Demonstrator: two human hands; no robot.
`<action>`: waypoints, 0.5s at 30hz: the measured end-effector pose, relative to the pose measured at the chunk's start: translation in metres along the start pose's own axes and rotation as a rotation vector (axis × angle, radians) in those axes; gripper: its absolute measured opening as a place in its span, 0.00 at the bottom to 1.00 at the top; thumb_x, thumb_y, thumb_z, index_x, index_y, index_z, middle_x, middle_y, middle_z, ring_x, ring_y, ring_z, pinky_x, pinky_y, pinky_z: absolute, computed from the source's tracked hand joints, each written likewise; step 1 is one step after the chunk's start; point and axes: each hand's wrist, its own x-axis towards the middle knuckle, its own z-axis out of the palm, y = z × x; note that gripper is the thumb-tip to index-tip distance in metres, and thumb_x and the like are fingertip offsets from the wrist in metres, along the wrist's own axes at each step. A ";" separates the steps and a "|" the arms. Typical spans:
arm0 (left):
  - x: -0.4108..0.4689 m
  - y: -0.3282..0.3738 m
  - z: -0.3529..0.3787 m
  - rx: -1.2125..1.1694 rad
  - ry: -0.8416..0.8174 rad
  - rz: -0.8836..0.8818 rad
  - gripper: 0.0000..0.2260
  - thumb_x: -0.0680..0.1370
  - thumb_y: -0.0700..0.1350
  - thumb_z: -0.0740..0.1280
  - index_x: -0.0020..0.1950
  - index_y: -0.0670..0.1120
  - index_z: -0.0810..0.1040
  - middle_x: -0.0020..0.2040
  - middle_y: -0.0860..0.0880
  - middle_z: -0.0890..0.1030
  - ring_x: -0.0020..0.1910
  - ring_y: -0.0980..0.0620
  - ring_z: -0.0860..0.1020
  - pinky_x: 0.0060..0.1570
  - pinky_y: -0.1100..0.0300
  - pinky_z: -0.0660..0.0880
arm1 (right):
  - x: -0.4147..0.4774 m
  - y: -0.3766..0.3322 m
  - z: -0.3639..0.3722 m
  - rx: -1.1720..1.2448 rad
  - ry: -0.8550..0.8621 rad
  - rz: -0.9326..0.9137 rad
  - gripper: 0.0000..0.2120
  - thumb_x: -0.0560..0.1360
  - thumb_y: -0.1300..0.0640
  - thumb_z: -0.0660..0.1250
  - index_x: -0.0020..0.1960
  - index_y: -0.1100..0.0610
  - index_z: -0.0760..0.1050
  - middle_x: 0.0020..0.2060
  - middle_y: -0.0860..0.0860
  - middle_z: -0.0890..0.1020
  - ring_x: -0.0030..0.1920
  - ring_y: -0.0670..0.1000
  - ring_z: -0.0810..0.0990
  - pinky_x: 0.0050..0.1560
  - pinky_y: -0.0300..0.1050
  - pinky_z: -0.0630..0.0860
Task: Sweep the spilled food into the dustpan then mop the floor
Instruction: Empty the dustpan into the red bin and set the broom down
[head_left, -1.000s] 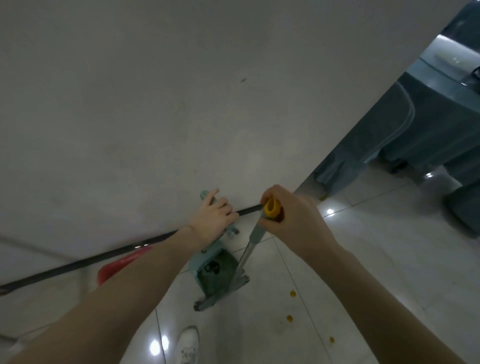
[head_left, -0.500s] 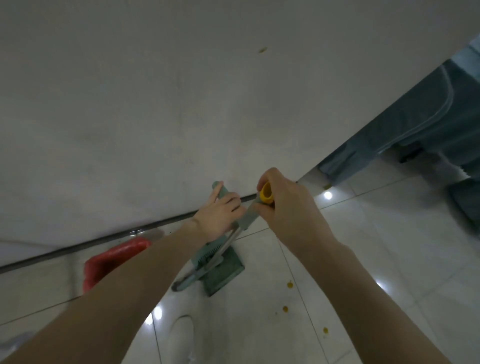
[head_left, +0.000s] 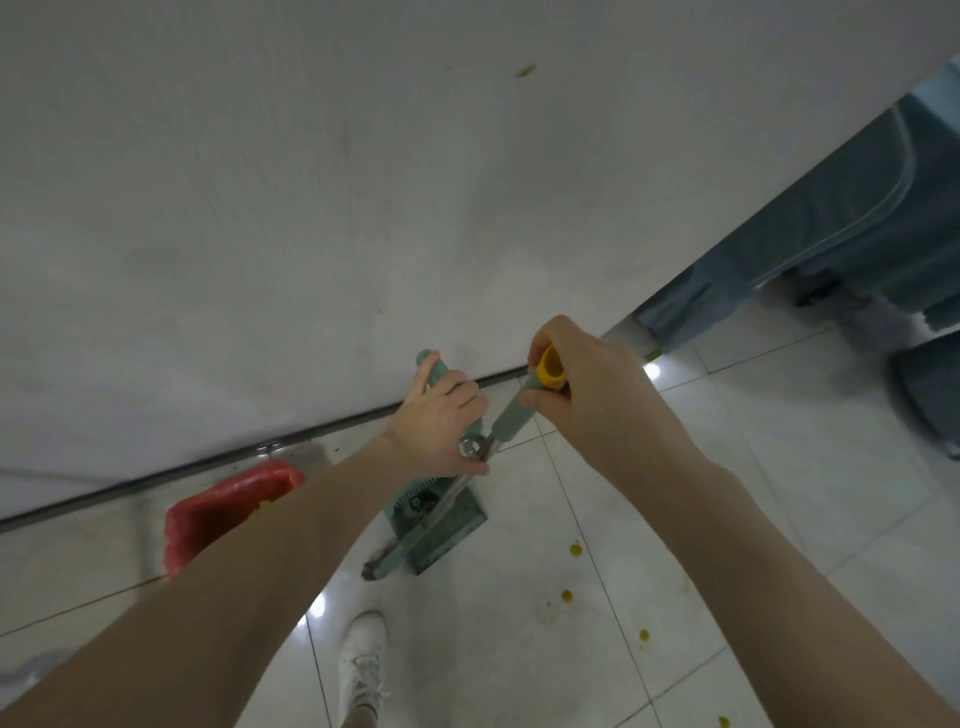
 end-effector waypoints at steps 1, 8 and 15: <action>0.001 0.002 -0.002 -0.002 -0.002 -0.021 0.34 0.62 0.73 0.61 0.53 0.48 0.77 0.51 0.52 0.77 0.59 0.48 0.73 0.71 0.40 0.42 | 0.003 0.000 0.001 -0.010 0.002 -0.005 0.10 0.77 0.59 0.68 0.51 0.54 0.67 0.40 0.48 0.74 0.40 0.50 0.76 0.45 0.51 0.79; 0.005 0.012 -0.005 -0.071 -0.001 -0.090 0.25 0.65 0.64 0.65 0.52 0.47 0.75 0.49 0.51 0.75 0.58 0.48 0.71 0.73 0.42 0.42 | 0.011 0.006 0.015 -0.003 0.067 0.005 0.11 0.76 0.59 0.69 0.54 0.55 0.68 0.41 0.51 0.76 0.41 0.52 0.77 0.45 0.53 0.79; 0.013 0.018 0.007 -0.120 0.015 -0.166 0.22 0.64 0.60 0.67 0.52 0.48 0.74 0.49 0.53 0.74 0.59 0.49 0.69 0.73 0.43 0.40 | 0.014 0.003 0.019 0.009 0.082 -0.045 0.10 0.76 0.60 0.68 0.53 0.53 0.69 0.39 0.47 0.74 0.40 0.51 0.76 0.43 0.51 0.79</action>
